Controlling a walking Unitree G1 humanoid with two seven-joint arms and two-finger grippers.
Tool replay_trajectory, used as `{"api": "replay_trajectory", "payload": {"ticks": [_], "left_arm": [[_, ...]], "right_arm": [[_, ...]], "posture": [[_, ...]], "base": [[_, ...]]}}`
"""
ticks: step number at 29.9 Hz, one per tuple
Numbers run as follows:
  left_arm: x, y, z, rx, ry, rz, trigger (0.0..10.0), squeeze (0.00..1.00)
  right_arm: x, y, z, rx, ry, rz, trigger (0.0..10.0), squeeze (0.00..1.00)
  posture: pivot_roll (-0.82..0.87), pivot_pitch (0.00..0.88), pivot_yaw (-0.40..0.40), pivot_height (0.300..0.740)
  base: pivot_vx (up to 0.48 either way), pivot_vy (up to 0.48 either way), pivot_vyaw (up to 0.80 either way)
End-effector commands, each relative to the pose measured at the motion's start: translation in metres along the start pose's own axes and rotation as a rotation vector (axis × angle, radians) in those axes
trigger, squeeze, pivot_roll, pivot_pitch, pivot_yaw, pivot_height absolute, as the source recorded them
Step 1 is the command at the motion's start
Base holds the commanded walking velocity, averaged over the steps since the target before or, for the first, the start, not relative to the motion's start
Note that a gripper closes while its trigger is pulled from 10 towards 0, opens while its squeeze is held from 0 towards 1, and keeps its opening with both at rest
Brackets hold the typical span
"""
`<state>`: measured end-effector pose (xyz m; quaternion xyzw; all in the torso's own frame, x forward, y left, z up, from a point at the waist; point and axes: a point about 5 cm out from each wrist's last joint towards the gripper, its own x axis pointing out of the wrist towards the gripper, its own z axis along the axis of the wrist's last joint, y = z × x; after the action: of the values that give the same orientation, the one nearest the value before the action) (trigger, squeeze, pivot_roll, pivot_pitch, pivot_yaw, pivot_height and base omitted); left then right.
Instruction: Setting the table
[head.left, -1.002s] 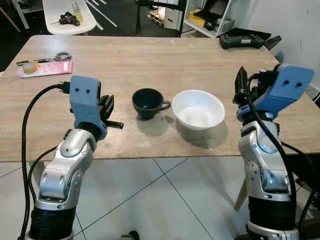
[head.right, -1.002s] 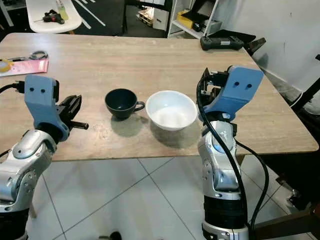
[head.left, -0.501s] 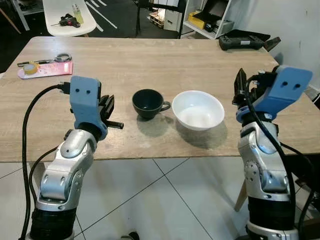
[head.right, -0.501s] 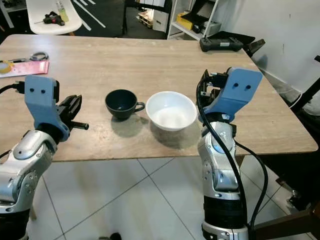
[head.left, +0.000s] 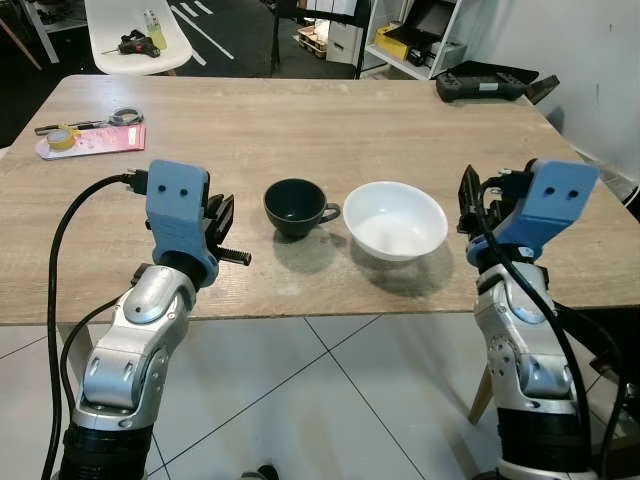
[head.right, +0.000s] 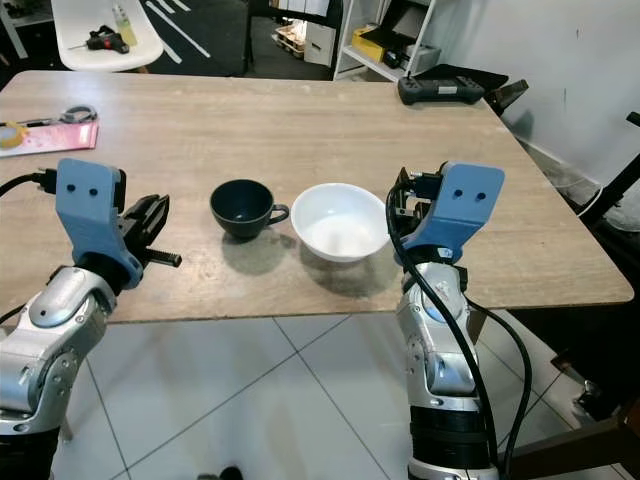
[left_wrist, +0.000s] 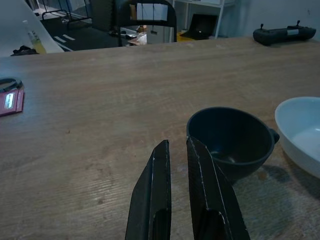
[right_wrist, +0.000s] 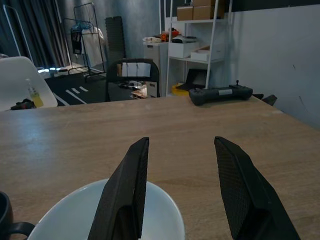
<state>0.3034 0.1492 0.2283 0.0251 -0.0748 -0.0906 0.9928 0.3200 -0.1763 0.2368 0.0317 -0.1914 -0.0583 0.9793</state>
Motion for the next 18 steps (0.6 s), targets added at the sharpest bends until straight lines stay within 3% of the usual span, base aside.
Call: {"api": "replay_trajectory", "payload": {"ticks": [1,18], "left_arm": [[-0.0007,-0.0014,0.0,0.009,-0.006,-0.008,10.0,0.0],[0.0008,-0.0013,0.0001,0.01,-0.016,-0.008,10.0,0.0]], "right_arm": [[-0.001,-0.0014,-0.0029,-0.013,0.004,-0.002,10.0,0.0],[0.0012,0.0011,-0.0011,-0.006,-0.013,0.012,10.0,0.0]], "posture": [[0.05,0.059,0.051,0.74],[0.04,0.043,0.05,0.74]], "base": [[0.0,0.0,0.0],[0.0,0.0,0.0]]}}
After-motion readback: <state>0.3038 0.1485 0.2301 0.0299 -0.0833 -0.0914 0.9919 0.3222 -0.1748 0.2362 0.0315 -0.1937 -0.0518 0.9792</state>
